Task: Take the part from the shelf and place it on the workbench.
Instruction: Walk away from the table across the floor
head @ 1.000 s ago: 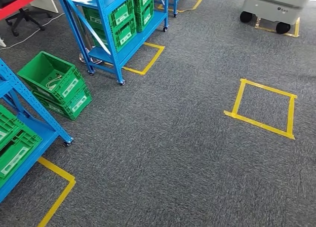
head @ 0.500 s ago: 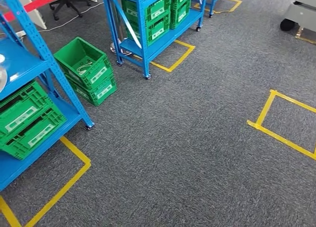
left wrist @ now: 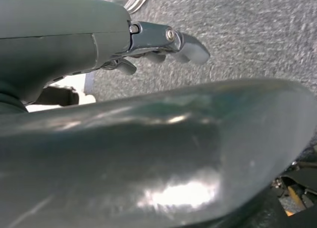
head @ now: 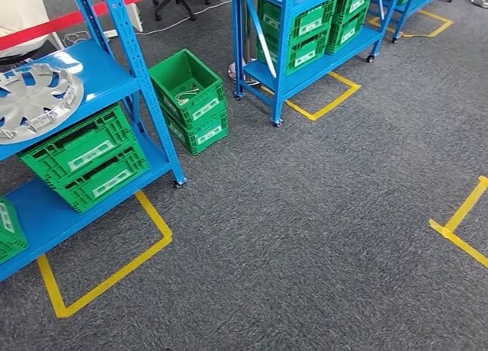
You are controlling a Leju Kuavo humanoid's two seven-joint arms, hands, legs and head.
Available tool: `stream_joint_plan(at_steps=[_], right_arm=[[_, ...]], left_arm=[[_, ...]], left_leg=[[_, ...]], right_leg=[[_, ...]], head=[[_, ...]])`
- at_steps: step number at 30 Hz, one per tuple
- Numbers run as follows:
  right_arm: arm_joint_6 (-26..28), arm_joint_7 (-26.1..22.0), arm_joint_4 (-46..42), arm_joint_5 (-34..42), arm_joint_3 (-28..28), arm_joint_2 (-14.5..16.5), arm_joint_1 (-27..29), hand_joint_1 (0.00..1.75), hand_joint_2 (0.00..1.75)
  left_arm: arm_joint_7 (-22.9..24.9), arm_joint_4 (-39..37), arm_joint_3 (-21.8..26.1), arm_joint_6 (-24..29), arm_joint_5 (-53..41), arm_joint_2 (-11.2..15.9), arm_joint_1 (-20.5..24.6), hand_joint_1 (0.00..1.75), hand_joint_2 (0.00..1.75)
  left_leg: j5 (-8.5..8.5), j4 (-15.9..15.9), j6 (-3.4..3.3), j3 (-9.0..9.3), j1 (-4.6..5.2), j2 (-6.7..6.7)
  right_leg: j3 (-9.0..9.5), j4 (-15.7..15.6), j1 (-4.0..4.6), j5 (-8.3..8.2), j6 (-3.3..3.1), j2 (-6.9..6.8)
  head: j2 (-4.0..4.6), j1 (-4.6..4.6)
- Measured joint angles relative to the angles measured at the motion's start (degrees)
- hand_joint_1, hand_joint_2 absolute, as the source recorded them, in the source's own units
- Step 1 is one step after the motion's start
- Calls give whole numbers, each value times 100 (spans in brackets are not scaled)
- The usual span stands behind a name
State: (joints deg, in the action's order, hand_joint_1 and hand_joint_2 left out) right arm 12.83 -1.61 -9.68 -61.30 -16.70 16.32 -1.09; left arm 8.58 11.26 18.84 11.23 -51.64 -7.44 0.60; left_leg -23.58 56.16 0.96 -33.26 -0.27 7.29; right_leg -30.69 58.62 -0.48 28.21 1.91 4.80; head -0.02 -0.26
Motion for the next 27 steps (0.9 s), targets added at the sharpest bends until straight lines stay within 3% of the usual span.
stream_joint_plan(at_steps=[2,4,6,8,9,11,12,14,15,17,18,19,21,23,24,25,27], right_arm=[[14,0,0,-9,2,0,-6,0,0],[26,-2,0,-14,5,2,-3,0,0],[35,-3,0,-17,8,2,13,0,0],[44,-3,0,-16,8,-1,24,0,0],[46,-3,0,-16,9,-2,22,0,0],[47,-3,0,-16,10,-2,12,0,0],[47,-3,0,-15,11,-1,10,0,0],[47,-3,0,-14,11,-1,7,0,0],[46,-3,0,-13,11,-1,3,0,0],[45,-3,-1,-10,13,-1,-9,0,0],[45,-3,-2,-10,14,-1,-13,0,0],[45,-3,-2,-11,17,0,-15,0,0],[46,-3,-2,-11,23,-1,-8,0,0],[46,-3,-2,-10,26,-3,5,0,0],[45,-2,-2,-10,26,-3,10,0,0],[45,-2,-2,-10,26,-3,13,0,0],[45,-1,-2,-10,26,-3,14,0,0]], left_arm=[[-3,0,7,2,-3,11,-24,0,0],[-5,0,11,3,-4,17,-37,0,0],[-10,0,11,4,-10,16,-20,0,0],[-12,0,12,4,-19,16,-8,0,0],[-12,0,13,4,-20,16,-15,0,0],[-15,0,13,3,-21,17,-32,0,0],[-20,0,13,3,-21,17,-30,0,0],[-30,0,14,3,-21,17,-3,0,0],[-34,0,14,3,-21,17,4,0,0],[-38,0,17,3,-21,21,-16,0,0],[-38,0,22,3,-21,25,-31,0,0],[-38,0,27,2,-21,27,-41,0,0],[-38,0,34,1,-21,18,-34,0,0],[-38,0,40,0,-21,9,-22,0,0],[-40,0,44,0,-21,10,-24,0,0],[-44,0,46,-2,-21,11,-29,0,0],[-64,0,49,-7,-22,10,-35,0,0]], left_leg=[[27,-7,65,-38,-24,56],[-154,250,110,-174,-5,-232],[-556,945,136,-503,15,-592],[-797,1578,140,-783,12,-660],[-760,1626,133,-783,14,-666],[-434,1093,96,-456,30,-750],[-278,673,71,-218,57,-899],[-132,112,15,77,102,-1122],[-134,15,-6,111,120,-1156],[-121,-9,-53,98,112,-1013],[-109,-21,-79,102,94,-947],[-93,-33,-109,109,72,-880],[-72,-42,-150,106,38,-742],[-65,-41,-164,93,32,-579],[-63,-39,-163,93,30,-496],[-61,-37,-159,96,28,-411],[-55,-29,-133,102,16,-237]], right_leg=[[11,-6,15,-37,-84,-135],[4,-29,11,-69,-160,-290],[-14,-35,29,-74,-203,-466],[-31,-34,47,-69,-216,-654],[-33,-33,53,-66,-219,-742],[-18,-33,61,-58,-215,-894],[-6,-31,75,-47,-202,-961],[4,-22,109,-17,-157,-1079],[13,-23,124,-4,-132,-1138],[40,-39,126,14,-84,-1244],[40,-9,118,50,-50,-1180],[-3,106,107,136,-15,-1039],[-279,720,81,466,48,-661],[-659,1481,69,761,72,-518],[-762,1648,66,769,76,-504],[-748,1573,60,654,75,-495],[-433,855,30,218,75,-373]], head=[[0,3],[0,44],[0,88],[0,92],[0,93],[0,94],[0,96],[0,90],[0,87],[0,84],[0,78],[0,63],[0,27],[0,8],[0,2],[0,1],[0,-1]])
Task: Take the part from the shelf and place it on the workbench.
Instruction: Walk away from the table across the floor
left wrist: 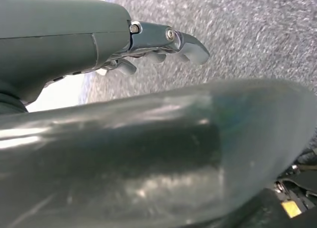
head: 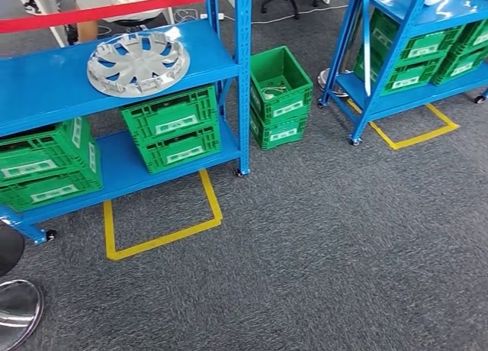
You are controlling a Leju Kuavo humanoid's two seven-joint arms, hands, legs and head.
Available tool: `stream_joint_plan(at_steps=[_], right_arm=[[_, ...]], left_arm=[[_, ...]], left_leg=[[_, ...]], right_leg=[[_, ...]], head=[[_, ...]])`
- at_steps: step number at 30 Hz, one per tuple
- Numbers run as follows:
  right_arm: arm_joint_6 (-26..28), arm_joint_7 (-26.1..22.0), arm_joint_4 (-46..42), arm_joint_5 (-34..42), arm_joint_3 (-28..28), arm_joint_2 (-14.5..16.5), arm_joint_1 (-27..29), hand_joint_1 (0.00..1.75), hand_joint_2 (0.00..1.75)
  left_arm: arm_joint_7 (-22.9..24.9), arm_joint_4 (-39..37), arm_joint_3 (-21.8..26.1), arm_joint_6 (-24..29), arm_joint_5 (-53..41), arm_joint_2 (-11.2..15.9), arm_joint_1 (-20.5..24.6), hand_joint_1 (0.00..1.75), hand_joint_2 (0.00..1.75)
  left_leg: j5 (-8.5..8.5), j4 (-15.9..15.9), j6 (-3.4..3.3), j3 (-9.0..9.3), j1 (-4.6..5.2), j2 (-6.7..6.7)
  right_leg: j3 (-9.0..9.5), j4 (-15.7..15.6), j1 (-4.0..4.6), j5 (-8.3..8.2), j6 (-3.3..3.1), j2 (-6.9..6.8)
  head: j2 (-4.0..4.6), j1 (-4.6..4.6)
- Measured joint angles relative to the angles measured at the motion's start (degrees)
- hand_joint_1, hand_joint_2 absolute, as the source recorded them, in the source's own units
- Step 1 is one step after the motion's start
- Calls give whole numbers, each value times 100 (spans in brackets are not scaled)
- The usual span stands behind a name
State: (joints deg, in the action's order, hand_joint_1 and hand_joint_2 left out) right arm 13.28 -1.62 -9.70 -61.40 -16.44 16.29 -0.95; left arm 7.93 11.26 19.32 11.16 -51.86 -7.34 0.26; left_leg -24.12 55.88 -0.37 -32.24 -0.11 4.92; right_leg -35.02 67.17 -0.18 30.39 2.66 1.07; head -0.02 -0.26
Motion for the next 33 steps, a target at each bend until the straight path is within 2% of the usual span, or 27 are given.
stream_joint_plan(at_steps=[1,2,3,4,6,10,11,12,14,15,16,17,19,20,21,22,23,24,25,27,28,29,30,31,32,33], right_arm=[[-1,-1,1,0,0,1,-1,0,0],[-1,-3,1,0,1,2,-4,0,0],[-1,-5,1,0,1,3,-7,0,0],[-1,-8,1,0,2,3,-11,0,0],[1,-9,0,0,2,2,-18,0,0],[1,-9,0,0,2,3,-20,0,0],[1,-9,0,0,3,3,-20,0,0],[1,-11,0,0,3,4,-19,0,0],[4,-17,0,0,4,1,-4,0,0],[7,-21,0,0,5,-1,1,0,0],[9,-25,0,0,5,-2,5,0,0],[10,-29,0,-1,6,-1,0,0,0],[10,-39,0,-4,7,0,-2,0,0],[11,-44,0,-7,8,1,-3,0,0],[11,-48,0,-8,8,1,-4,0,0],[12,-49,0,-9,9,2,-8,0,0],[13,-51,-1,-9,10,2,-13,0,0],[14,-52,-2,-9,11,2,-16,0,0],[15,-53,-3,-9,12,3,-16,0,0],[17,-53,-4,-9,13,2,-4,0,0],[16,-52,-4,-9,12,1,2,0,0],[16,-52,-4,-9,11,0,8,0,0],[16,-51,-4,-9,11,-1,9,0,0],[16,-51,-4,-9,11,-1,8,0,0],[16,-51,-4,-9,11,-1,7,0,0],[16,-51,-4,-9,11,0,5,0,0]], left_arm=[[-21,0,3,-7,2,-1,5,0,0],[-47,0,12,-20,9,0,12,0,0],[-74,0,25,-35,18,1,15,0,0],[-98,0,39,-54,28,3,10,0,0],[-117,0,55,-77,38,3,-11,0,0],[-118,-1,58,-83,41,4,-22,0,0],[-118,-1,61,-83,43,4,-27,0,0],[-118,-1,64,-86,46,2,-32,0,0],[-124,-1,87,-94,63,-3,-13,0,0],[-133,-1,100,-97,72,-5,-6,0,0],[-148,0,115,-98,79,-7,0,0,0],[-166,0,126,-96,81,-7,-8,0,0],[-204,0,149,-87,81,-11,12,0,0],[-218,0,163,-82,81,-16,27,0,0],[-227,0,178,-74,80,-20,38,0,0],[-230,0,191,-68,80,-24,38,0,0],[-232,0,201,-64,80,-27,26,0,0],[-232,0,207,-61,80,-28,15,0,0],[-232,0,210,-61,80,-33,10,0,0],[-234,0,214,-61,80,-45,22,0,0],[-236,0,217,-61,80,-50,29,0,0],[-237,0,221,-61,80,-52,31,0,0],[-238,0,226,-61,80,-54,24,0,0],[-238,-1,231,-61,80,-54,17,0,0],[-238,-1,234,-61,80,-56,11,0,0],[-238,-1,237,-61,80,-57,10,0,0]], left_leg=[[1,14,28,-10,0,83],[8,24,64,-29,-3,157],[18,28,103,-53,-9,219],[36,27,145,-81,-17,283],[71,5,201,-111,-45,369],[84,3,221,-121,-50,408],[71,17,227,-126,-46,369],[27,70,239,-150,-34,251],[-382,921,285,-544,-16,-171],[-502,1254,301,-689,-12,-342],[-532,1434,303,-753,-14,-451],[-347,1145,284,-583,-7,-517],[-86,407,219,-176,40,-835],[-43,188,182,-65,63,-948],[-42,73,148,-18,82,-999],[-43,56,115,-27,84,-921],[-32,44,86,-31,73,-843],[-19,33,57,-29,56,-768],[-4,21,26,-24,34,-691],[12,15,-17,-31,5,-537],[17,15,-29,-39,2,-452],[20,16,-33,-43,0,-365],[24,17,-31,-43,-2,-278],[28,20,-23,-39,-8,-189],[32,25,-8,-36,-17,-100],[35,33,17,-37,-26,-14]], right_leg=[[182,-406,-26,-158,-1,156],[313,-694,-44,-248,-13,286],[381,-828,-52,-262,-34,379],[401,-861,-44,-246,-68,399],[412,-845,-17,-258,-124,315],[411,-849,-14,-272,-148,275],[415,-860,-23,-281,-163,239],[418,-873,-31,-291,-185,190],[418,-895,-23,-292,-258,-104],[419,-897,-9,-282,-282,-260],[422,-897,4,-271,-298,-420],[435,-897,8,-262,-291,-506],[450,-887,41,-228,-247,-629],[465,-882,60,-210,-220,-691],[479,-881,78,-195,-192,-760],[497,-884,82,-184,-168,-830],[520,-876,76,-162,-134,-837],[507,-819,65,-108,-97,-746],[444,-657,52,0,-61,-587],[133,17,29,345,-11,-238],[-67,416,22,506,0,-163],[-224,702,18,580,8,-137],[-290,780,14,537,11,-128],[-244,623,6,379,14,-115],[-99,273,-9,149,19,-69],[82,-139,-34,-48,29,61]], head=[[0,-1],[0,1],[0,2],[0,3],[0,3],[0,3],[0,3],[0,18],[0,65],[0,89],[0,98],[0,99],[0,104],[0,99],[0,94],[0,91],[0,83],[0,75],[0,62],[0,24],[0,14],[0,8],[0,4],[0,5],[0,5],[0,3]])
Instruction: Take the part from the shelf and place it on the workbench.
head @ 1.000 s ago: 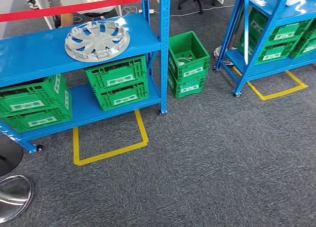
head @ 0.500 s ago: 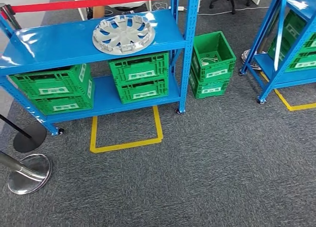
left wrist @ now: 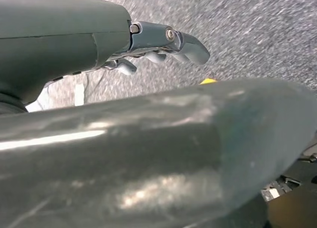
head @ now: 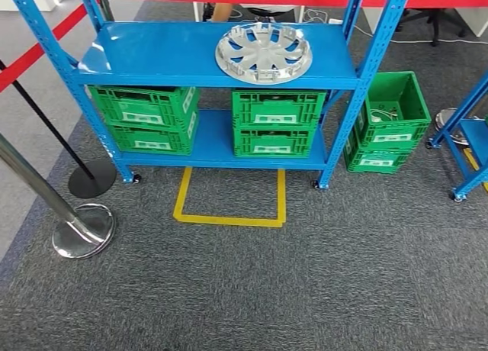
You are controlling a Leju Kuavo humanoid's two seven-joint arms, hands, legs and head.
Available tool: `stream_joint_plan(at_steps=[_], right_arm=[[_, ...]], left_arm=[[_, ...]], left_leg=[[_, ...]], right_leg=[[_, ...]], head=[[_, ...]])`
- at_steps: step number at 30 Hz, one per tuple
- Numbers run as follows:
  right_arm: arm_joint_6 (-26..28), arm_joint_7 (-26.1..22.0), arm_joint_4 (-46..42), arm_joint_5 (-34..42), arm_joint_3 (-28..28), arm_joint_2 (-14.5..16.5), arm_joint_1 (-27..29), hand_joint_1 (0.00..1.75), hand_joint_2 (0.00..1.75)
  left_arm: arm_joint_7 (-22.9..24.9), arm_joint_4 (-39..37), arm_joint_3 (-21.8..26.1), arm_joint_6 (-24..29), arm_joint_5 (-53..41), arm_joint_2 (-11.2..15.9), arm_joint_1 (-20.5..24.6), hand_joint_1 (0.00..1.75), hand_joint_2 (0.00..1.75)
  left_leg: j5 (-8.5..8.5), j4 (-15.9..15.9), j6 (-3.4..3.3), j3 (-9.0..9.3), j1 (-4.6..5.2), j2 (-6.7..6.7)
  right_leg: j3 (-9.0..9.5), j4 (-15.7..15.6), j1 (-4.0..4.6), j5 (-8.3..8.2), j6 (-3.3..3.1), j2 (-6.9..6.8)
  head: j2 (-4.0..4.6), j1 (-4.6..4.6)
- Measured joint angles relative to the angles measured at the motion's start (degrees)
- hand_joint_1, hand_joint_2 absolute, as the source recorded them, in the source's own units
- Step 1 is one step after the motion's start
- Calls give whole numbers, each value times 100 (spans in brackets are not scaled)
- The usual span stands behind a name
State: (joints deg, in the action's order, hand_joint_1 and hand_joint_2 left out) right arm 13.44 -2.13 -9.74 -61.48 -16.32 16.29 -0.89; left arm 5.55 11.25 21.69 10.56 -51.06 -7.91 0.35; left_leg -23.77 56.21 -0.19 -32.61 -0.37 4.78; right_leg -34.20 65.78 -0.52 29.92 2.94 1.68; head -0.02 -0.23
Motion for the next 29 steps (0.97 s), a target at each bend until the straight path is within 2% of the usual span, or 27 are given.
stream_joint_plan(at_steps=[1,2,3,5,6,8,9,10,11,12,13,14,15,16,17,18,19,20,22,25,26,28,29], right_arm=[[-1,-1,1,0,1,2,-2,0,0],[-1,-1,1,0,1,3,-5,0,0],[-2,-1,1,1,2,4,-8,0,0],[-2,-7,-1,3,2,4,-16,0,0],[-2,-14,-1,11,1,5,-15,0,0],[-2,-44,-1,71,-3,6,-6,0,0],[-1,-59,-1,113,-8,5,2,0,0],[2,-68,-1,156,-16,4,9,0,0],[5,-68,-1,186,-27,2,15,0,0],[8,-64,-1,210,-39,1,18,0,0],[10,-57,-1,228,-50,-1,17,0,0],[11,-49,-1,241,-57,-1,16,0,0],[11,-41,-1,250,-62,-1,14,0,0],[11,-37,-1,253,-66,-1,13,0,44],[11,-34,-1,255,-71,-1,10,0,87],[9,-34,-1,255,-78,-1,9,0,131],[4,-34,-1,256,-86,-2,8,0,175],[-2,-34,-1,258,-93,-2,9,0,175],[-13,-36,-1,279,-104,-3,11,0,175],[-19,-30,-1,337,-128,-3,5,0,175],[2,-25,-1,352,-137,-3,7,0,131],[104,-49,-3,389,-151,-3,15,0,44],[142,-61,-4,400,-153,-3,18,0,0]], left_arm=[[0,0,1,0,0,0,5,0,0],[0,1,2,1,0,1,11,0,0],[1,1,4,1,0,3,10,0,0],[3,1,13,4,0,8,-13,0,0],[6,0,19,10,0,9,-28,0,0],[13,0,32,40,0,9,-29,0,0],[12,0,38,62,-1,6,-18,0,0],[9,1,45,84,-4,6,-5,0,0],[0,1,53,102,-9,6,2,0,0],[-12,1,62,114,-14,6,0,0,0],[-24,1,72,121,-21,6,-7,0,0],[-40,1,83,123,-27,6,-15,0,0],[-58,1,92,126,-33,6,-18,0,0],[-75,1,100,129,-39,6,-14,0,0],[-90,1,105,133,-43,5,-5,0,44],[-104,1,108,138,-45,3,3,0,87],[-116,1,113,141,-46,1,8,0,131],[-130,1,118,148,-46,1,7,0,175],[-155,1,133,179,-46,2,-6,0,175],[-156,1,151,273,-49,-1,-6,0,175],[-157,1,154,317,-54,-1,-4,0,175],[-225,1,161,403,-65,-1,-5,0,87],[-251,1,162,426,-68,-1,-6,0,58]], left_leg=[[1,21,33,-16,-4,83],[10,32,72,-39,-7,153],[25,34,114,-67,-12,214],[65,16,189,-109,-36,309],[42,48,219,-135,-35,239],[-194,409,259,-312,-19,-76],[-386,757,276,-475,-9,-259],[-574,1158,288,-661,-12,-354],[-690,1482,294,-807,-16,-394],[-714,1661,295,-880,-18,-410],[-638,1634,290,-849,-19,-414],[-471,1381,278,-703,-18,-415],[-278,995,259,-483,-17,-423],[-152,607,237,-266,-9,-446],[-73,294,211,-101,-1,-466],[-47,109,197,-13,3,-482],[-64,45,195,8,7,-491],[-53,26,197,5,7,-483],[-55,19,191,6,11,-475],[-58,20,151,4,19,-473],[-58,21,140,3,21,-473],[-57,24,122,3,28,-473],[-57,25,119,3,30,-473]], right_leg=[[159,-361,-24,-131,-1,138],[266,-588,-40,-189,-12,247],[312,-679,-41,-184,-38,311],[328,-693,-23,-202,-123,213],[330,-698,-22,-217,-166,157],[327,-717,-27,-240,-234,36],[321,-718,-17,-240,-255,-22],[314,-718,-8,-238,-268,-82],[310,-718,-2,-236,-274,-135],[307,-717,2,-235,-277,-177],[307,-717,3,-234,-277,-205],[312,-717,3,-234,-276,-223],[318,-717,3,-232,-271,-232],[320,-714,13,-228,-258,-239],[314,-708,25,-225,-237,-241],[303,-702,43,-219,-220,-244],[281,-700,59,-216,-235,-244],[265,-706,67,-214,-266,-245],[258,-742,69,-223,-318,-248],[286,-806,61,-261,-249,-250],[293,-820,58,-270,-221,-249],[300,-837,50,-282,-168,-249],[302,-839,47,-283,-156,-249]], head=[[0,-1],[0,-2],[0,-1],[0,1],[0,8],[0,43],[0,61],[0,72],[0,71],[0,71],[0,73],[0,72],[0,73],[0,73],[0,73],[0,69],[0,66],[0,61],[0,55],[0,52],[0,53],[0,54],[0,54]])
